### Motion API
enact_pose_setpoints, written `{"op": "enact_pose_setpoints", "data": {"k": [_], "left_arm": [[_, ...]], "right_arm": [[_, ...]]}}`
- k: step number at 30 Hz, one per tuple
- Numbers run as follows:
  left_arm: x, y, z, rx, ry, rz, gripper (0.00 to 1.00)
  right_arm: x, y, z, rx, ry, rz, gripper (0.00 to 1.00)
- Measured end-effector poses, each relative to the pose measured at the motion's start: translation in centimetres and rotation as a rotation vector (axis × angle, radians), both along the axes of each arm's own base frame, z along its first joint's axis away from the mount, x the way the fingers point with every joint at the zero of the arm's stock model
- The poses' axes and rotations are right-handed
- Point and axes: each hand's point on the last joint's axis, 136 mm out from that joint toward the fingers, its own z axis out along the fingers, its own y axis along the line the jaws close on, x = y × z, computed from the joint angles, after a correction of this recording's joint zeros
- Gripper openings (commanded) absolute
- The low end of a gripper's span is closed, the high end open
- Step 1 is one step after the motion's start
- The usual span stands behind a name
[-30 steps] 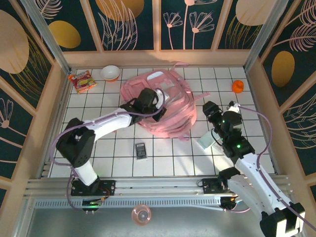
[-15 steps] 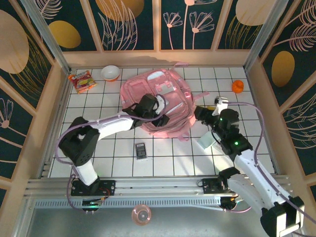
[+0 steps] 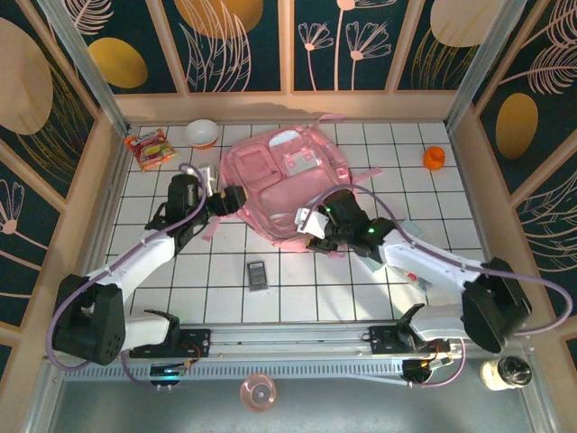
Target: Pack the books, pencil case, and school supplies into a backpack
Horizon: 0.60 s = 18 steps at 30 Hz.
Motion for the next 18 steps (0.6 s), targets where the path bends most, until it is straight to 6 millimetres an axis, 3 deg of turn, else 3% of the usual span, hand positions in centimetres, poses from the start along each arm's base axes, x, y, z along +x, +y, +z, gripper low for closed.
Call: {"op": "enact_pose_setpoints", "data": {"k": [2, 5, 10, 15, 16, 18], "left_arm": [[-1.4, 0.4, -2.1, -0.032, 0.065, 0.017, 0.8], [-2.8, 0.4, -3.4, -0.08, 0.108, 0.031, 0.8], [-3.2, 0.4, -3.1, -0.13, 0.099, 0.045, 0.81], [-3.0, 0.4, -2.6, -0.154, 0.084, 0.054, 0.82], [-3.0, 0.4, -2.6, -0.158, 0.083, 0.058, 0.82], [-2.9, 0.4, -2.6, -0.166, 0.086, 0.065, 0.82]], "right_arm": [[0.4, 0.1, -1.3, -0.062, -0.036, 0.053, 0.68], [1.5, 0.4, -2.2, -0.114, -0.096, 0.095, 0.7], [2.4, 0.5, -5.0, -0.208, -0.112, 0.138, 0.72], [2.8, 0.8, -5.4, -0.233, -0.12, 0.157, 0.72], [3.0, 0.9, -5.6, -0.24, -0.118, 0.156, 0.7], [3.4, 1.0, -6.0, -0.254, -0.128, 0.15, 0.52]]}}
